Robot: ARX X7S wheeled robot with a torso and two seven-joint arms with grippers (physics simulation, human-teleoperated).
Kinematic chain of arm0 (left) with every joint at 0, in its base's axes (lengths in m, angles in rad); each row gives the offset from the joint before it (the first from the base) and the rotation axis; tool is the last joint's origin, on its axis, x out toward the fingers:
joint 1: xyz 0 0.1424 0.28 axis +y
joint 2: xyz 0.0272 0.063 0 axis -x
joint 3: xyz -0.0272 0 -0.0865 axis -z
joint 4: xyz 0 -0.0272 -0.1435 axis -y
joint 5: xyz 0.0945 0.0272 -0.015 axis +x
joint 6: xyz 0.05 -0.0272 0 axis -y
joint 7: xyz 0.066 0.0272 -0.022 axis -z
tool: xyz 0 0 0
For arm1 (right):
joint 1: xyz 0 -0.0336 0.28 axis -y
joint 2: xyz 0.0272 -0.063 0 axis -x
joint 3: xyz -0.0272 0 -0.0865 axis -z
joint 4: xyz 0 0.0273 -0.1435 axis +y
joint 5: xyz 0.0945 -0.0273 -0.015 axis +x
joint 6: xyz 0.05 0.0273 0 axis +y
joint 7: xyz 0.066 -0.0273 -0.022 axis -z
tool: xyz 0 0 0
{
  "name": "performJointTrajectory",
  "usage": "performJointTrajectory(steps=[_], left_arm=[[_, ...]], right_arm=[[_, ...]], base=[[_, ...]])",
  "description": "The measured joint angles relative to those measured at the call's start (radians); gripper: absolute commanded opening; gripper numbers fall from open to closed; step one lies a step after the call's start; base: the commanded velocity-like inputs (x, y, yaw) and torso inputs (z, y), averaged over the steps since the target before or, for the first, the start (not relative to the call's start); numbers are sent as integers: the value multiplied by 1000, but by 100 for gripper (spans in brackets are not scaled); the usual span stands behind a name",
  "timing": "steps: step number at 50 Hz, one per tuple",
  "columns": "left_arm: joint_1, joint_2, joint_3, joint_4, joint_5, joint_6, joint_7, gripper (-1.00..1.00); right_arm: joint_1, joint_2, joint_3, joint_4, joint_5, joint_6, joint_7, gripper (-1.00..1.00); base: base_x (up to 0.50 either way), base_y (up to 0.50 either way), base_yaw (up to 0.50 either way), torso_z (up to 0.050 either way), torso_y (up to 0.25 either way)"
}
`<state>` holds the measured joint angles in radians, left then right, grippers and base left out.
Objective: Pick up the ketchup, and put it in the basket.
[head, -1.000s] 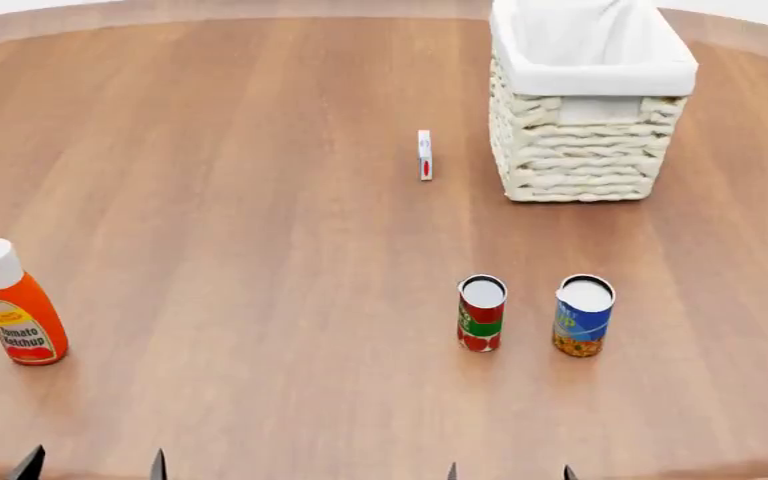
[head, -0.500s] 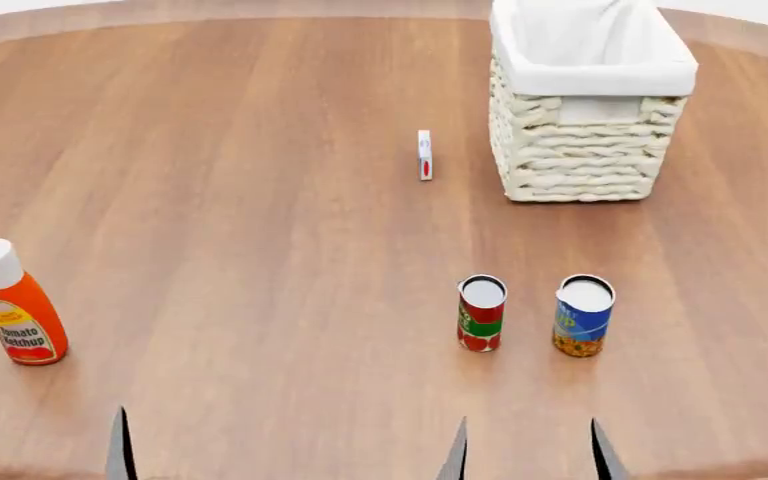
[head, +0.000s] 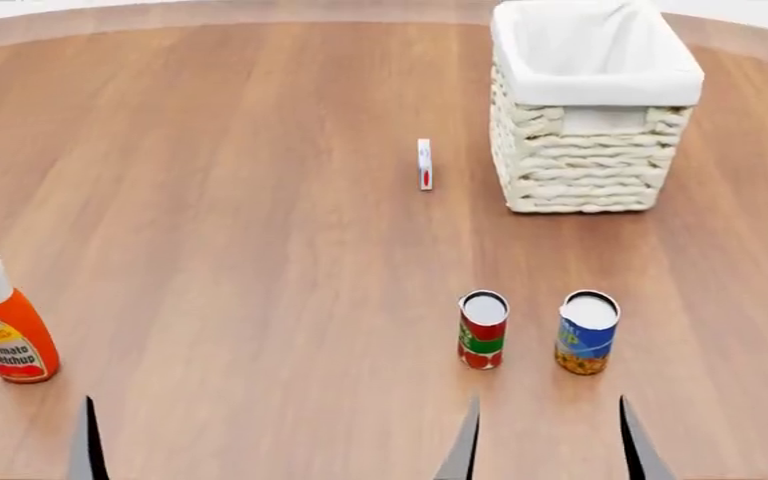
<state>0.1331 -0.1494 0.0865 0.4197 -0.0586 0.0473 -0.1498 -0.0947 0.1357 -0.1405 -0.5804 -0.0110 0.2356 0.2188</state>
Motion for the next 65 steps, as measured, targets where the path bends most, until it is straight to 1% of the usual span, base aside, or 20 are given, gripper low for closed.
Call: performJointTrajectory(steps=[55, 65], left_arm=[[-4, -39, 33, -19, 10, 43, -62, 100], [-10, -45, 40, -34, 13, 47, -69, 100]], right_arm=[[6, 45, -44, 0, 24, -9, 47, 100], [16, 50, -50, 6, 53, 16, 40, 100]], base=[[499, 0, 0, 0, 0], [30, 0, 0, 0, 0]])
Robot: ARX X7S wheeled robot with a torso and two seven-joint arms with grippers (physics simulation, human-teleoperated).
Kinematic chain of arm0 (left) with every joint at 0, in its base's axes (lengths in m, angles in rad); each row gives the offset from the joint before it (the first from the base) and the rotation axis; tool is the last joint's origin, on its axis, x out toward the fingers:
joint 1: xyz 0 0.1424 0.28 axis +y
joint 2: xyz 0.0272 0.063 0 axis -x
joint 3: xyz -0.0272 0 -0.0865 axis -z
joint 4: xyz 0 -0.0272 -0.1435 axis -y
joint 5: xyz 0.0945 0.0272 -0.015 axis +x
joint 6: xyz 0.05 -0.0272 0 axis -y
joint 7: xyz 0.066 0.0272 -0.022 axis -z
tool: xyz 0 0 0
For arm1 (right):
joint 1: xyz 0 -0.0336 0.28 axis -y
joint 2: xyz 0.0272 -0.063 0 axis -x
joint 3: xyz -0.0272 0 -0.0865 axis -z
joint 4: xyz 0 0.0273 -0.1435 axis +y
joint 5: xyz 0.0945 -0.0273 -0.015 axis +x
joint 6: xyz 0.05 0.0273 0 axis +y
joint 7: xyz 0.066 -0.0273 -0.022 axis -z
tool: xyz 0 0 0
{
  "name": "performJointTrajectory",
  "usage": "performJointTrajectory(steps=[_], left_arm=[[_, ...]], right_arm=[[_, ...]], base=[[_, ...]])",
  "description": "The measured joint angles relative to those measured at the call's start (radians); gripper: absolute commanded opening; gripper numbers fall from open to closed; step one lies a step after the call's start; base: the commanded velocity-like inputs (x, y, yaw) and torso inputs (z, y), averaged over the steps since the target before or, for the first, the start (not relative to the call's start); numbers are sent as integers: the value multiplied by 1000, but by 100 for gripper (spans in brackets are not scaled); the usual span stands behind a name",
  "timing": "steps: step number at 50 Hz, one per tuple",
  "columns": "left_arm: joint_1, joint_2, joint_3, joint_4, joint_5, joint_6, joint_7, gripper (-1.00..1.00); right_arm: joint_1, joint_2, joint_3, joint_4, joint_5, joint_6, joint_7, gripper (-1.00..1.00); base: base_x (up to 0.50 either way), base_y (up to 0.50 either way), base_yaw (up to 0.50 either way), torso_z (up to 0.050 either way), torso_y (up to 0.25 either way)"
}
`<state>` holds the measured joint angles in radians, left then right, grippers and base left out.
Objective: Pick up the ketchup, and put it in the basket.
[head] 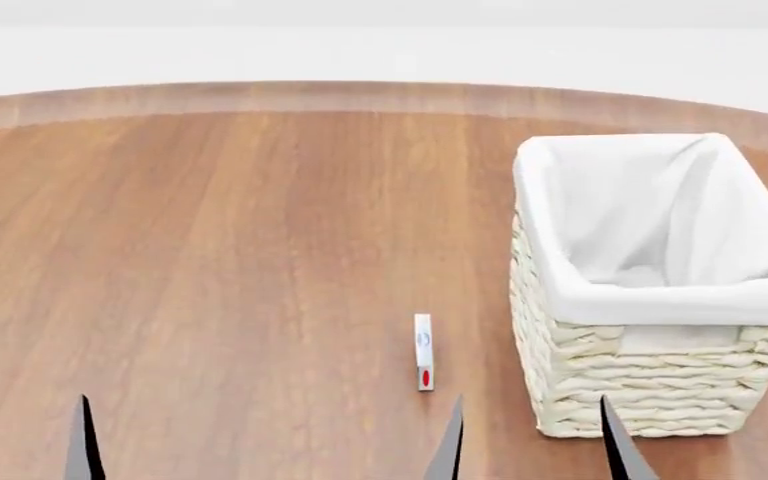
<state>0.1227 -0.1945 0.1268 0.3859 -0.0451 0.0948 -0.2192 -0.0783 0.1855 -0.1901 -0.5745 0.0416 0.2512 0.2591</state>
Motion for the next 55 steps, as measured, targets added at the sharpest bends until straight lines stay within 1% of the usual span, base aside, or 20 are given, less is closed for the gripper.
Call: performJointTrajectory(steps=[8, 23, 38, 46, 55], left_arm=[[-3, -4, 7, -9, 2, 1, -5, 100], [-7, -12, 19, -27, 6, 11, -14, 100], [-11, -19, 29, -53, 9, 25, -25, 100], [-1, -28, 26, -33, -2, 19, -29, 100], [95, -75, 1, 66, -29, 16, -20, 100]], right_arm=[[-2, 12, -15, 1, 12, -10, -11, 100], [-2, 30, -40, 7, 4, -28, 1, 100], [0, 40, -52, 19, 11, -45, 18, 100], [1, 45, -61, 27, 9, -50, 28, 100], [-1, 51, -68, 41, 11, -57, 35, 100]], base=[[0, 0, 0, 0, 0], [0, 0, 489, 0, 0], [0, 0, 0, 0, 0], [0, 0, 0, 0, 0], [0, 0, 0, 0, 0]])
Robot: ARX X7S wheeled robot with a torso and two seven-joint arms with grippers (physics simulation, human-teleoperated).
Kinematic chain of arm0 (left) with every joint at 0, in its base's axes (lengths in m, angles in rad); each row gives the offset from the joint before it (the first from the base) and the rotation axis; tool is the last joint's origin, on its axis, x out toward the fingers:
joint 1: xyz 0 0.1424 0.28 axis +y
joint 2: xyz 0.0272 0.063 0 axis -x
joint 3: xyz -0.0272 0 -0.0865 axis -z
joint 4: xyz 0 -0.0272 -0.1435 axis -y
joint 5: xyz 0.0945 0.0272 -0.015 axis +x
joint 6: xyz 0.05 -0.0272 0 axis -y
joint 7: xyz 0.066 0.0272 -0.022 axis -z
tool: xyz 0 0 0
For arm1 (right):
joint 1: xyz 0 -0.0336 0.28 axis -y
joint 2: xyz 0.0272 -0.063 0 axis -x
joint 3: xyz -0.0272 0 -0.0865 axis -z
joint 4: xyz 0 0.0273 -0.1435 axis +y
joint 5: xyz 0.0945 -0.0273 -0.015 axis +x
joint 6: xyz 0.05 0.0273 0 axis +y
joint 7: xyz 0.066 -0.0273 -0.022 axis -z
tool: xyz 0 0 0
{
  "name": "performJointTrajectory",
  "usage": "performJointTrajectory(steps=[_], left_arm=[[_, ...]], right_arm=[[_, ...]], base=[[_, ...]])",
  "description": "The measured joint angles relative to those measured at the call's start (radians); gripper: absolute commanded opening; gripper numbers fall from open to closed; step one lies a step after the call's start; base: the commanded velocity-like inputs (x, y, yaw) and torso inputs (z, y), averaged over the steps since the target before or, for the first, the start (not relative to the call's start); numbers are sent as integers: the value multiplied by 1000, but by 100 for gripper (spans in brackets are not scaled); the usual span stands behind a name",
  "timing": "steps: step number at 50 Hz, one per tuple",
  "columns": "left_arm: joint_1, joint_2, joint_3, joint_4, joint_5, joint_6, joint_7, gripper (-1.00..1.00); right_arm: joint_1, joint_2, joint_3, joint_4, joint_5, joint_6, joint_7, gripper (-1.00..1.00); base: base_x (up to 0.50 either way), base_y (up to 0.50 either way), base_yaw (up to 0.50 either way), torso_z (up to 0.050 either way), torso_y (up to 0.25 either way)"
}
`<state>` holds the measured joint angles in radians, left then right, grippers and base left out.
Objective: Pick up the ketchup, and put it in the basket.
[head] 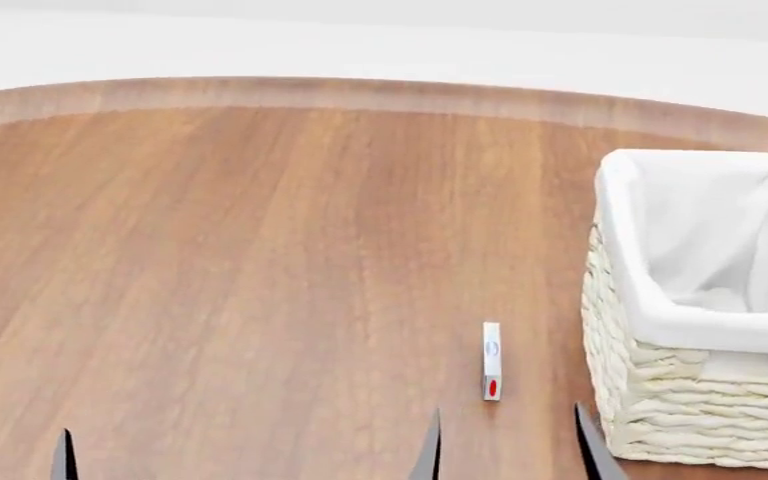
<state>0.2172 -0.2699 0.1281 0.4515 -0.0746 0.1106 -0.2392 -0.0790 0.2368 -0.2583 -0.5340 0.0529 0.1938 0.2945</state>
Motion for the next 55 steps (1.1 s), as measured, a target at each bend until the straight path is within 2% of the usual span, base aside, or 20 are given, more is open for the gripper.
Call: performJointTrajectory(steps=[13, 30, 40, 55], left_arm=[[210, -65, -73, 101, -89, 78, 20, 100], [446, -82, -127, 44, -107, 251, 42, 100], [514, -74, -156, -32, -111, 303, 36, 100], [546, -60, -185, -115, -138, 321, 32, 100]], right_arm=[[-2, 6, -16, 17, 3, -8, 2, 100], [-3, 11, -25, 32, 18, -18, 4, 100], [-5, 15, -20, 31, 38, -20, 5, 100], [-5, 20, -25, 39, 48, -19, 13, 100]], base=[[0, 0, 0, 0, 0], [0, 0, 0, 0, 0], [0, 0, 0, 0, 0], [0, 0, 0, 0, 0]])
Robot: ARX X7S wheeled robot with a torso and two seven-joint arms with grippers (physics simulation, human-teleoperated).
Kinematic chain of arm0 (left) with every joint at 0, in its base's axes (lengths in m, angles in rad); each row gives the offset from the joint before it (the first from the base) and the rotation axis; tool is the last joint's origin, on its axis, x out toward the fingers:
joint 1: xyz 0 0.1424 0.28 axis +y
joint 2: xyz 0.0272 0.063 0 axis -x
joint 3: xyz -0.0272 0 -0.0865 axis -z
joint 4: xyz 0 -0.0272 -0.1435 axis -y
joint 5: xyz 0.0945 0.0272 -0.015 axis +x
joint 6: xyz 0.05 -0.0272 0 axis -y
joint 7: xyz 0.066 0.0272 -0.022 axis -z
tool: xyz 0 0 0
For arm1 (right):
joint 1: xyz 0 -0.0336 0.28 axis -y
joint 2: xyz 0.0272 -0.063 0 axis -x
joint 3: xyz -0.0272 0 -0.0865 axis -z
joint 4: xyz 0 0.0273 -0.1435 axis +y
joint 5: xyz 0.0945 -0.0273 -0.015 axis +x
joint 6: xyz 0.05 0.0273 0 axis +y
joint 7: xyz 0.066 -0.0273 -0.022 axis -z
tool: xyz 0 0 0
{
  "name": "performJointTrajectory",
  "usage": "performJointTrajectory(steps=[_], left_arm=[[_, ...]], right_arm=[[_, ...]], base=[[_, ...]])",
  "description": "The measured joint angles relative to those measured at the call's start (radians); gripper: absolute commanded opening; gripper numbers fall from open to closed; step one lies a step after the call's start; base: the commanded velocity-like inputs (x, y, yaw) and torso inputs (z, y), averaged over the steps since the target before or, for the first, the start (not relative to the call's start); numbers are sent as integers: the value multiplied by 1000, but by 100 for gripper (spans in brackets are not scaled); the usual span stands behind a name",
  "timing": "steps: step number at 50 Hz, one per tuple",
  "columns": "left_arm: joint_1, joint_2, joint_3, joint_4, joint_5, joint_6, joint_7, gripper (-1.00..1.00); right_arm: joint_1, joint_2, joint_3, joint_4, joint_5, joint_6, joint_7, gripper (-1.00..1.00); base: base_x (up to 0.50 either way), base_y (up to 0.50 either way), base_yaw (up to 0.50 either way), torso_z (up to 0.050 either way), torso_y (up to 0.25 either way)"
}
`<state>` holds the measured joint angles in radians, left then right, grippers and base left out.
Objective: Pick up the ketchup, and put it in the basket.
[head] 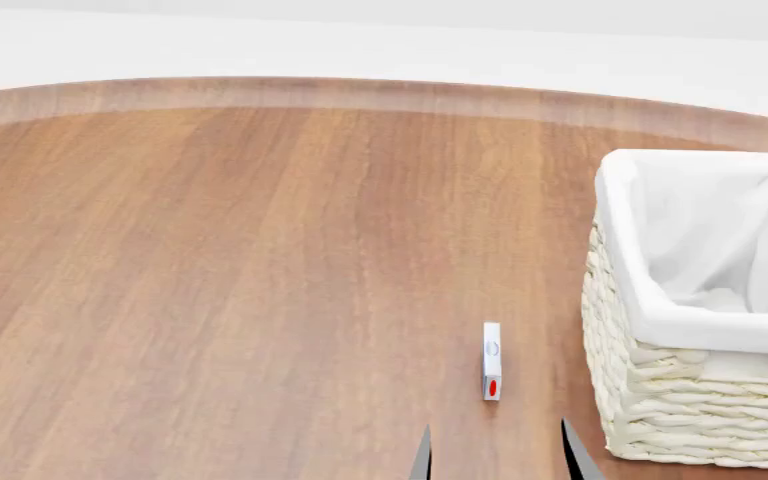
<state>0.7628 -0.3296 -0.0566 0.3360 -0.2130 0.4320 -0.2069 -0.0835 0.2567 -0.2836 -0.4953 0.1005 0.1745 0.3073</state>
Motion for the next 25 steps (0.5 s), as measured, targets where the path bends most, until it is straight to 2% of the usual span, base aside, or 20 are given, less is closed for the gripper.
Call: performJointTrajectory(steps=[25], left_arm=[[-7, 4, -38, -57, -57, -15, 11, 100]], right_arm=[[4, 7, -6, 10, 8, 2, 14, 100]], base=[[0, 0, 0, 0, 0]])
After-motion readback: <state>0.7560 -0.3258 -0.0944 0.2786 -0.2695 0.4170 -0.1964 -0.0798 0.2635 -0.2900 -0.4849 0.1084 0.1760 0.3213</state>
